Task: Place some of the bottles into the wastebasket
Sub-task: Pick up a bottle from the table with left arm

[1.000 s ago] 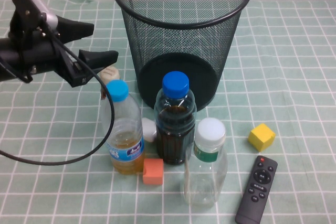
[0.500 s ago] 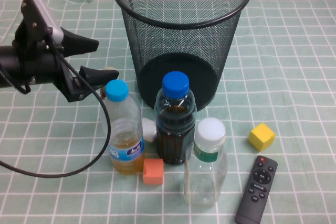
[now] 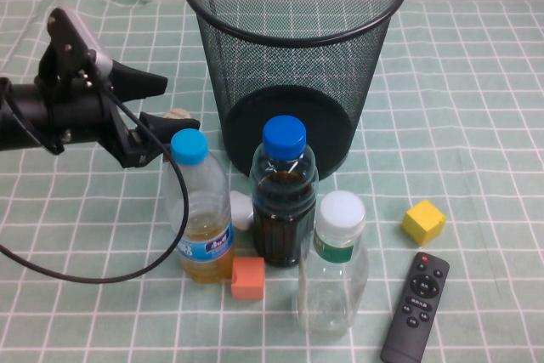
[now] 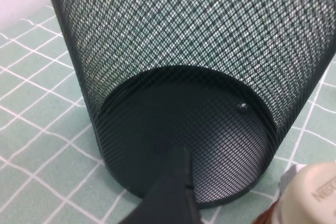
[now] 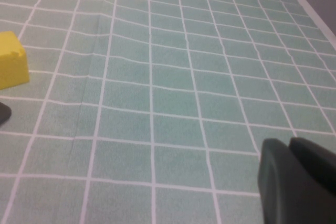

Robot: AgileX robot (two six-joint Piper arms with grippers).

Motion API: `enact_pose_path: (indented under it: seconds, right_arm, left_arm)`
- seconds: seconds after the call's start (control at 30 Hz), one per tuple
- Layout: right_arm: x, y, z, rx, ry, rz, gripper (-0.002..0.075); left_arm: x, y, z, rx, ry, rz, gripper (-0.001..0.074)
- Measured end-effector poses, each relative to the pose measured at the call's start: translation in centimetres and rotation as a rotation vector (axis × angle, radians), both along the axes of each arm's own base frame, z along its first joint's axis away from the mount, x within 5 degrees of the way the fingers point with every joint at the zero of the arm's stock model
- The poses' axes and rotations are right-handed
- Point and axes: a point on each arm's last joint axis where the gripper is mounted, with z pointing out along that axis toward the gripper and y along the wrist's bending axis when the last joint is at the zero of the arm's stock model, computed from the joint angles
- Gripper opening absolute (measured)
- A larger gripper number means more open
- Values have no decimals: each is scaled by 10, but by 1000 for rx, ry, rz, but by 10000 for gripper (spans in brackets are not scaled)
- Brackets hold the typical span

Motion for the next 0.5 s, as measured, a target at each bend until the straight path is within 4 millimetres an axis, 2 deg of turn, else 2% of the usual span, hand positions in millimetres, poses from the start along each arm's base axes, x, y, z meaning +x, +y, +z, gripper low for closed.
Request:
enact_pose_path:
  seconds: [0.2, 0.5]
  right_arm:
    - [0, 0, 0, 0, 0, 0, -8]
    - [0, 0, 0, 0, 0, 0, -8]
  left_arm:
    - [4, -4, -11, 2, 15, -5, 668]
    - [8, -3, -14, 1, 16, 24, 636]
